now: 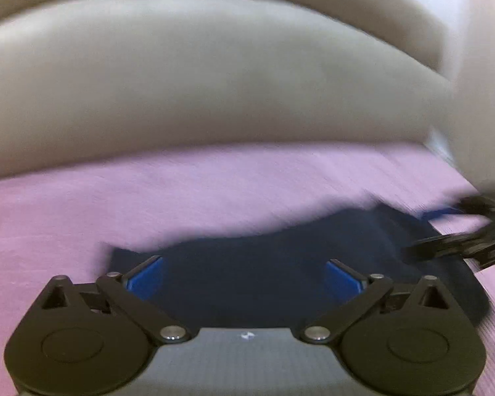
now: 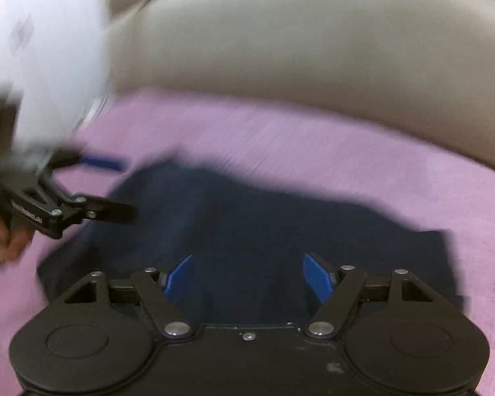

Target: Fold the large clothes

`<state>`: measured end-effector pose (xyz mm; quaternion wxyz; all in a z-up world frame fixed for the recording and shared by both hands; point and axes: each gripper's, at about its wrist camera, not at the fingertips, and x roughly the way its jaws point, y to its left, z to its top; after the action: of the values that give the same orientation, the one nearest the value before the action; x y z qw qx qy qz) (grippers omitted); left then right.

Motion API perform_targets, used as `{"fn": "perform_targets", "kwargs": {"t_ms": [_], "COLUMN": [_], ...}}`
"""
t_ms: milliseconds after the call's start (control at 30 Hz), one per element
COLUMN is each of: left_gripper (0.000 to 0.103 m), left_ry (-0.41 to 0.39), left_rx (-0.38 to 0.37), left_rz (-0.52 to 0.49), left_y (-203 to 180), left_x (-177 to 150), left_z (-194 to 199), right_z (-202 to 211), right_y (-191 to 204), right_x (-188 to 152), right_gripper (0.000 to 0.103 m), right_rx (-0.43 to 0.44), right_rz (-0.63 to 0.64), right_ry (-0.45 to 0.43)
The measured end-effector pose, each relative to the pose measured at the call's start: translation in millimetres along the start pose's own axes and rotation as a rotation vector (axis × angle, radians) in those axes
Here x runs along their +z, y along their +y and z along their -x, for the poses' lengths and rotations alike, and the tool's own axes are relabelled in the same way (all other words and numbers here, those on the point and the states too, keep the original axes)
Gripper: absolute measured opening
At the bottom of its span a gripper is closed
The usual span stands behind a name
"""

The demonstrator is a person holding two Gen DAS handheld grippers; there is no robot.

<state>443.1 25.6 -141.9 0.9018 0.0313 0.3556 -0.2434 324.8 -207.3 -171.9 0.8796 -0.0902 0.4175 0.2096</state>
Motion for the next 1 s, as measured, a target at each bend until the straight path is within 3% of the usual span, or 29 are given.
{"fn": "perform_targets", "kwargs": {"t_ms": [33, 67, 133, 200, 233, 267, 400, 533, 600, 667, 800, 900, 1000], "left_gripper": [0.103, 0.103, 0.103, 0.103, 0.103, 0.103, 0.103, 0.103, 0.103, 0.103, 0.102, 0.102, 0.102], "left_ry": [0.039, 0.082, 0.183, 0.092, 0.096, 0.092, 0.121, 0.032, 0.017, 0.018, 0.031, 0.062, 0.119], "left_rx": [-0.044, -0.042, 0.038, 0.049, 0.094, 0.088, 0.136, 0.152, 0.157, 0.118, -0.064, -0.106, -0.150], "left_rz": [-0.008, -0.014, -0.016, -0.016, 0.010, 0.074, 0.187, 0.365, 0.425, 0.505, 0.644, 0.592, 0.464], "left_y": [-10, -14, -8, 8, 17, 31, 60, 96, 116, 135, 164, 164, 155], "left_x": [-13, -28, -62, -88, -93, -97, -95, -83, -76, -73, -65, -55, -54], "left_z": [-5, -13, -31, -17, -13, -5, 14, 24, 15, 3, -32, -46, -49], "right_z": [-8, -10, 5, 25, 34, 43, 67, 67, 45, 19, -36, -75, -67], "right_y": [1, -3, -24, -54, -69, -76, -61, -39, -25, -15, -28, -44, -41], "right_x": [-12, -27, -57, -82, -93, -100, -83, -50, -26, -5, 26, 38, 28], "right_gripper": [0.087, 0.087, 0.087, 0.088, 0.088, 0.088, 0.087, 0.103, 0.103, 0.103, 0.103, 0.103, 0.103], "right_rx": [-0.032, -0.049, -0.085, -0.116, -0.097, -0.095, -0.241, -0.205, -0.223, -0.280, -0.340, -0.334, -0.339], "right_rz": [0.016, 0.021, -0.023, -0.148, -0.190, -0.208, -0.274, -0.437, -0.431, -0.435, -0.517, -0.551, -0.564], "right_ry": [0.041, 0.046, 0.005, -0.010, -0.019, -0.021, -0.025, -0.153, -0.172, -0.187, -0.151, -0.072, -0.082]}}
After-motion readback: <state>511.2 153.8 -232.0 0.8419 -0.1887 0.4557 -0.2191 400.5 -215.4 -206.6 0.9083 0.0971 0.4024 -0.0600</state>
